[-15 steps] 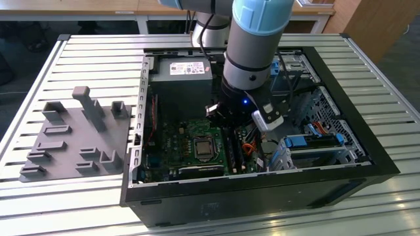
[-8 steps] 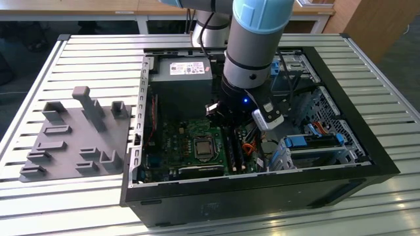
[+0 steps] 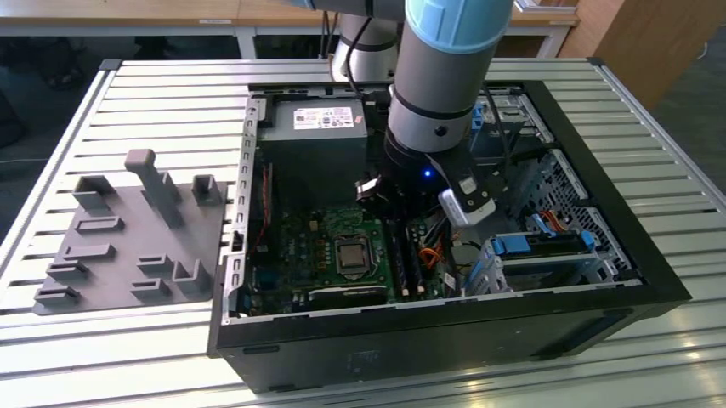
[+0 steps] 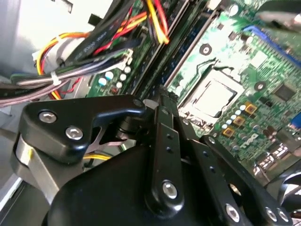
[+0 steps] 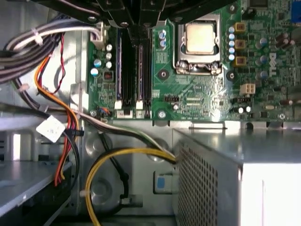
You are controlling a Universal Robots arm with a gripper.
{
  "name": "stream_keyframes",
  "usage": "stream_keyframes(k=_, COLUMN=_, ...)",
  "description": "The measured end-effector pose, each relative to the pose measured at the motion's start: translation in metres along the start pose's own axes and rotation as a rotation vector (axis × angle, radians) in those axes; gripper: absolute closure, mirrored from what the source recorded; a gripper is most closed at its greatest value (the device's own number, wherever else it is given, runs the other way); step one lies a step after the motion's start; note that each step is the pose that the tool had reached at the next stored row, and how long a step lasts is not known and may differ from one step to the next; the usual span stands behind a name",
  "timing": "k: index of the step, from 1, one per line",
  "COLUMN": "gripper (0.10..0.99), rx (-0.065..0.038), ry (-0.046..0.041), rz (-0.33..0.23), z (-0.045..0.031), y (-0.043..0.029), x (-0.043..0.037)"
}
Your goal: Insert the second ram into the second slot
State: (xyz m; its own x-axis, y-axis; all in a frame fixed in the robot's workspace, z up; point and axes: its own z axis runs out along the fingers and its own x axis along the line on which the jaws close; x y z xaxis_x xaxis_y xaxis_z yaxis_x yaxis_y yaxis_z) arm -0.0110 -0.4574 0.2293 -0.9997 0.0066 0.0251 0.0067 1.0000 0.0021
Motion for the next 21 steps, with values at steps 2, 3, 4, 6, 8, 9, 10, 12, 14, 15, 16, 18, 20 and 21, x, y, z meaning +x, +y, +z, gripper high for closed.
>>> stream_keyframes(k=2, gripper=0.980, rx=0.000, ry=0.0000, rz=0.000, z=0.0007, y=-0.0010, x=0.0001)
stream_keyframes(k=3, gripper=0.980, rx=0.000, ry=0.0000, rz=0.000, z=0.0012, y=-0.0010, x=0.0000)
stream_keyframes(k=4, gripper=0.980, rx=0.000, ry=0.0000, rz=0.000, z=0.0022, y=-0.0010, x=0.0000)
stream_keyframes(k=6, gripper=0.980, rx=0.000, ry=0.0001, rz=0.000, z=0.0053, y=-0.0011, x=-0.0002)
stream_keyframes(k=8, gripper=0.980, rx=0.000, ry=0.0001, rz=0.000, z=0.0080, y=-0.0011, x=-0.0002)
stream_keyframes(k=9, gripper=0.980, rx=0.000, ry=0.0001, rz=0.000, z=0.0093, y=-0.0011, x=-0.0003)
stream_keyframes(k=10, gripper=0.980, rx=0.001, ry=0.0003, rz=0.000, z=0.0106, y=-0.0012, x=-0.0003)
stream_keyframes(k=12, gripper=0.980, rx=0.002, ry=0.0006, rz=0.000, z=0.0125, y=-0.0014, x=-0.0003)
stream_keyframes(k=14, gripper=0.980, rx=0.001, ry=0.0002, rz=0.000, z=0.0128, y=-0.0013, x=-0.0003)
stream_keyframes(k=15, gripper=0.980, rx=-0.001, ry=-0.0001, rz=0.000, z=0.0123, y=-0.0011, x=-0.0003)
stream_keyframes(k=16, gripper=0.980, rx=-0.002, ry=-0.0005, rz=0.000, z=0.0111, y=-0.0009, x=-0.0003)
stream_keyframes(k=18, gripper=0.980, rx=-0.002, ry=-0.0002, rz=0.000, z=0.0065, y=-0.0010, x=-0.0002)
stream_keyframes(k=20, gripper=0.980, rx=-0.002, ry=0.0000, rz=0.000, z=0.0007, y=-0.0011, x=0.0000)
stream_keyframes(k=21, gripper=0.980, rx=-0.001, ry=0.0000, rz=0.000, z=-0.0027, y=-0.0011, x=0.0001)
